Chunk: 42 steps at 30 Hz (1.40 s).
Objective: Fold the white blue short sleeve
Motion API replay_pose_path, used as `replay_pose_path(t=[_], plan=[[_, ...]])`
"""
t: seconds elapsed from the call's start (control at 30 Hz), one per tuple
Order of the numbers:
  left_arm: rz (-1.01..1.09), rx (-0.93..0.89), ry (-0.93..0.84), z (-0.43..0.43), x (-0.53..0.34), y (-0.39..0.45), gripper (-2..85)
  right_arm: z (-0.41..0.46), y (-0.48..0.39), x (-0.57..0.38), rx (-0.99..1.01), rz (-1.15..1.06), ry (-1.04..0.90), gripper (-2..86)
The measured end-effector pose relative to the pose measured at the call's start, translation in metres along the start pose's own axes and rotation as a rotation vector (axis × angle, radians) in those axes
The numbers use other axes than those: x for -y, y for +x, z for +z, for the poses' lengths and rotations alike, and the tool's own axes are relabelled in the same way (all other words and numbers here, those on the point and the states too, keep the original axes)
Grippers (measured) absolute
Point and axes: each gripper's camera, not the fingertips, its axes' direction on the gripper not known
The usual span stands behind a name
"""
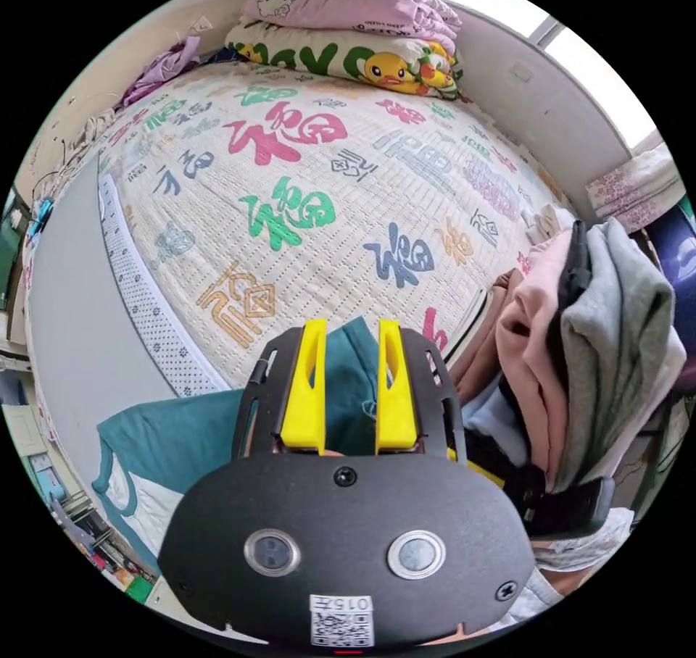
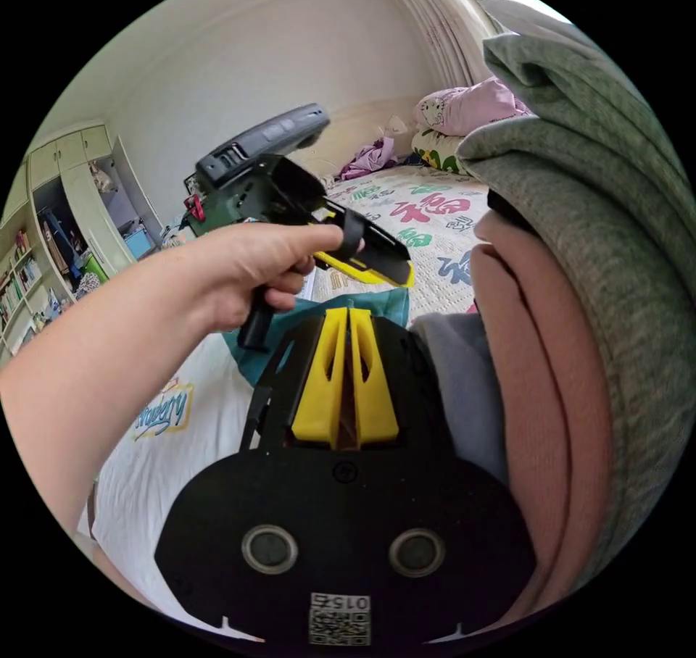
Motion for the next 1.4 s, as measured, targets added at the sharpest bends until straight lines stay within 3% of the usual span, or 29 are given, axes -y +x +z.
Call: replay_pose_path(t=[0.17, 0.37, 0.5, 0.63, 0.83, 0.93, 1.03, 1.2, 1.4], plan=[[-0.056, 0.019, 0.005, 0.030, -0.005, -0.006, 4.1, -0.002, 0.005, 0.004, 0.026, -0.007, 0.010, -0.5], [-0.143, 0.004, 0.287, -0.039, -0.077, -0.040, 0.1, -0.024, 0.008, 0.019, 0.071, -0.041, 0.006, -0.4], [-0.239, -0.030, 0.529, -0.111, -0.185, -0.091, -0.2, -0.051, -0.002, 0.025, 0.131, -0.082, 0.034, -0.3], [-0.273, -0.055, 0.617, -0.140, -0.313, -0.126, -0.3, -0.075, -0.034, 0.019, 0.205, -0.263, -0.026, -0.1], [-0.320, -0.042, 0.572, -0.099, -0.461, -0.144, 0.0, -0.059, -0.046, -0.008, 0.376, -0.388, -0.264, 0.4], [-0.344, -0.079, 0.486, -0.062, -0.495, -0.155, 0.9, -0.033, -0.051, -0.015, 0.424, -0.535, -0.501, 1.5], [-0.339, -0.105, 0.405, -0.043, -0.513, -0.165, 3.6, -0.017, -0.045, -0.014, 0.406, -0.638, -0.665, 5.2], [-0.356, -0.074, 0.455, -0.068, -0.514, -0.188, 6.2, -0.015, 0.011, 0.026, 0.370, -0.423, -0.485, 6.3], [-0.382, -0.084, 0.445, -0.056, -0.424, -0.207, 6.3, 0.038, 0.041, 0.040, 0.339, -0.292, -0.538, 6.5]])
